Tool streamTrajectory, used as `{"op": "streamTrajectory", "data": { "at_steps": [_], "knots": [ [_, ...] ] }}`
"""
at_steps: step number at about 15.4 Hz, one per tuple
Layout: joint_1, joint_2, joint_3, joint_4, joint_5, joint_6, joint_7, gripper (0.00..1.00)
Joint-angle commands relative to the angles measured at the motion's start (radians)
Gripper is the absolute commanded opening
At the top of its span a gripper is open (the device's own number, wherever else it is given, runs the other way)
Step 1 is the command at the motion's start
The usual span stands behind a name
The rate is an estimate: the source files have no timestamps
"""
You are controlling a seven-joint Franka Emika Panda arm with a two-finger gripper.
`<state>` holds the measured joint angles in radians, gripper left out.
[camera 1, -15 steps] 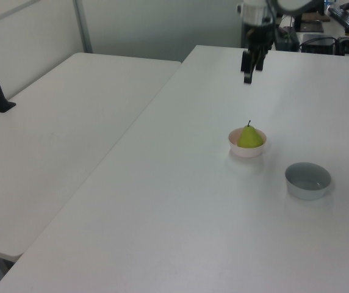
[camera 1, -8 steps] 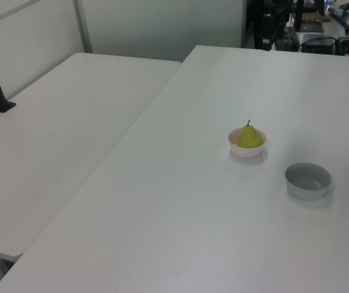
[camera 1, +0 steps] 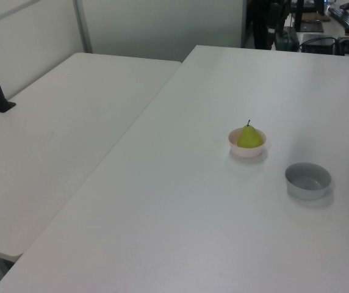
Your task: Place the pear in the bowl
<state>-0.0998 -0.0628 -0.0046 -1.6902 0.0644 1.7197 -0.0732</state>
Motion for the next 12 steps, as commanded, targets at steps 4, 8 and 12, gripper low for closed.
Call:
{"op": "streamTrajectory", "data": {
  "at_steps": [4, 8, 12],
  "knots": [
    [0.028, 0.003, -0.005, 0.007, 0.015, -0.017, -0.007, 1.00],
    [0.034, 0.004, -0.006, 0.007, 0.011, -0.017, -0.005, 1.00],
    [0.034, 0.015, -0.009, 0.007, 0.011, -0.015, 0.000, 1.00]
  ]
}}
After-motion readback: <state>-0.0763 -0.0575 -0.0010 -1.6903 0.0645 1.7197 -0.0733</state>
